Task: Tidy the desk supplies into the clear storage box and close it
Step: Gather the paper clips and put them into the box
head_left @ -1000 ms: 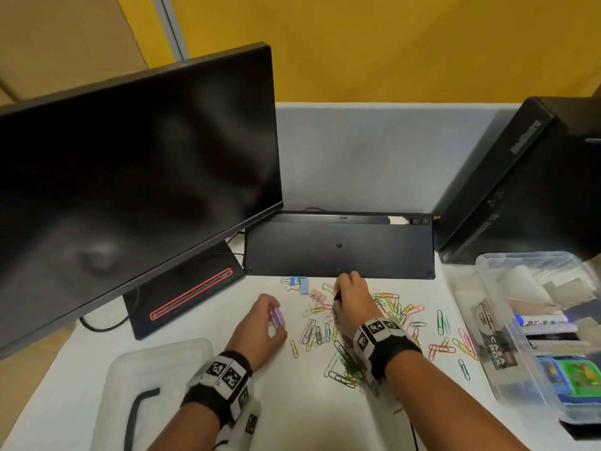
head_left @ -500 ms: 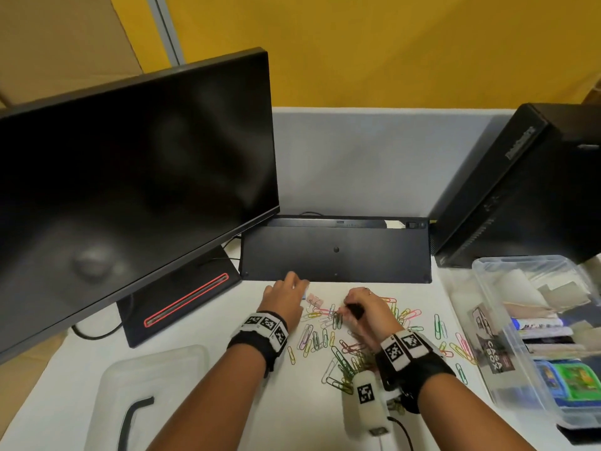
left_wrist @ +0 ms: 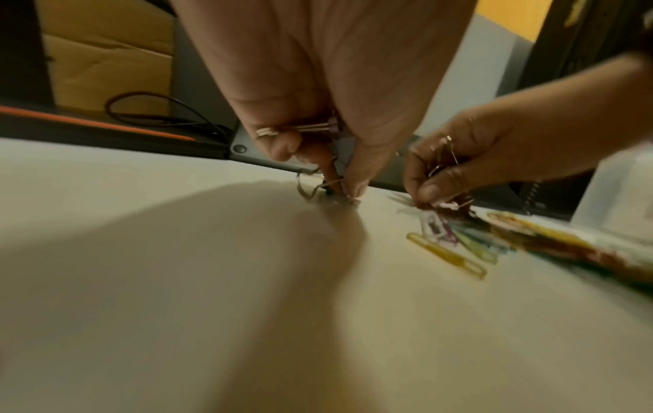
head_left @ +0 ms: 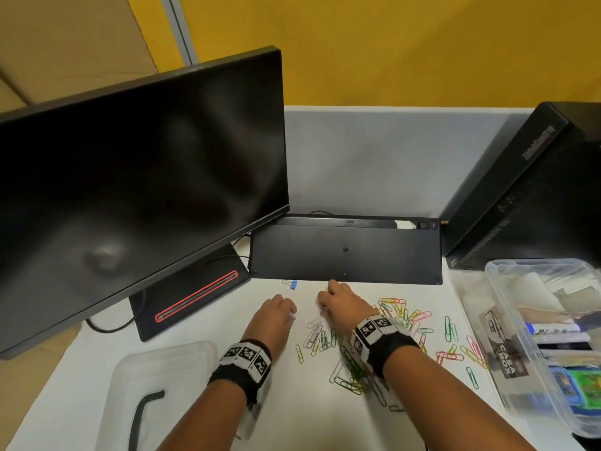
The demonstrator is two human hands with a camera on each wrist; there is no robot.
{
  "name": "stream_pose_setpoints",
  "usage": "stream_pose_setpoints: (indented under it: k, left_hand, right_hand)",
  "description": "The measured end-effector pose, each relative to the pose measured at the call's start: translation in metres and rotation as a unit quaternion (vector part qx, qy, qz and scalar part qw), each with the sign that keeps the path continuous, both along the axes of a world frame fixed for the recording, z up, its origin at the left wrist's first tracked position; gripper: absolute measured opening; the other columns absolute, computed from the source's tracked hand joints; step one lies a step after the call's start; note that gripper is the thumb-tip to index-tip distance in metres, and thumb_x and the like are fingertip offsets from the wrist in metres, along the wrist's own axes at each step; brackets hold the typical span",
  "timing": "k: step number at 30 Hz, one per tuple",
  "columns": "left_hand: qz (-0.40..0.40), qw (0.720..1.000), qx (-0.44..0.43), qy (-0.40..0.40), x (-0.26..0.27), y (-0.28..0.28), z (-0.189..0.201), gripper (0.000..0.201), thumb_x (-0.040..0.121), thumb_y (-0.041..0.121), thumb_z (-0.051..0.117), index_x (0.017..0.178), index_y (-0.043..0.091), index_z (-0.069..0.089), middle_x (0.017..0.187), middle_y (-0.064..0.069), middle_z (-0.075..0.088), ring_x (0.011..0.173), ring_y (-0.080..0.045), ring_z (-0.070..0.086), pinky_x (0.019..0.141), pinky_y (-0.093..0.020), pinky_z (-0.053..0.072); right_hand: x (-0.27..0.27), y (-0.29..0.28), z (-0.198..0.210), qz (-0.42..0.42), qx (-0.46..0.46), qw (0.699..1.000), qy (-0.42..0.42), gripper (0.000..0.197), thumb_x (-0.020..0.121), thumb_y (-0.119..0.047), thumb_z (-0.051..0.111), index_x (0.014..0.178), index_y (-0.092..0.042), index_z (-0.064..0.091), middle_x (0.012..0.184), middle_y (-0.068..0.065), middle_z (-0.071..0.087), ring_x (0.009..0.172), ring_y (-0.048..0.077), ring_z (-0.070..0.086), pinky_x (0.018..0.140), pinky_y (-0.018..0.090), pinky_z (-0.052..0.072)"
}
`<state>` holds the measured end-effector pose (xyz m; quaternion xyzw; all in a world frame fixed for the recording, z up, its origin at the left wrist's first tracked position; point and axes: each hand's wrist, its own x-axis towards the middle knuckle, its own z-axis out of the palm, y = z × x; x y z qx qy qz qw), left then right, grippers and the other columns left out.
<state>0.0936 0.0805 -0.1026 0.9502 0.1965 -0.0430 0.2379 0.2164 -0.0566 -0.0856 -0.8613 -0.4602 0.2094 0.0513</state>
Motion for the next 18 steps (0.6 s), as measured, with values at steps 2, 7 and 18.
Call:
stream_pose_setpoints:
  k: [2,7,18]
  left_hand:
    - [0.041,0.998,-0.042,-0.005,-0.007,0.002,0.002,0.021,0.094,0.02,0.046,0.113,0.02,0.055,0.113,0.002,0.054,0.106,-0.015,0.05,0.09,-0.027,0.043]
    - [0.148,0.964,-0.216,-0.046,-0.024,0.008,0.016,0.011,0.093,0.015,0.05,0.102,0.015,0.057,0.101,-0.002,0.061,0.096,-0.015,0.059,0.073,-0.013,0.044]
    - [0.257,0.924,-0.275,-0.072,-0.035,0.018,0.022,0.027,0.085,0.026,0.067,0.07,0.01,0.052,0.066,0.001,0.055,0.065,-0.013,0.051,0.057,-0.018,0.04]
  right_hand:
    - [-0.001,-0.005,-0.004,-0.041,0.035,0.998,0.027,0.02,0.096,-0.017,0.048,0.114,-0.013,0.054,0.118,0.004,0.043,0.11,0.02,0.046,0.09,0.032,0.046]
    - [-0.001,-0.019,-0.001,-0.272,0.193,0.923,0.192,0.015,0.095,-0.02,0.052,0.093,-0.015,0.065,0.101,0.0,0.059,0.083,0.013,0.061,0.071,0.021,0.049]
    - [-0.012,-0.028,0.017,-0.457,0.314,0.594,0.582,0.029,0.09,-0.032,0.061,0.069,-0.012,0.057,0.058,0.004,0.055,0.055,0.02,0.053,0.053,0.026,0.044]
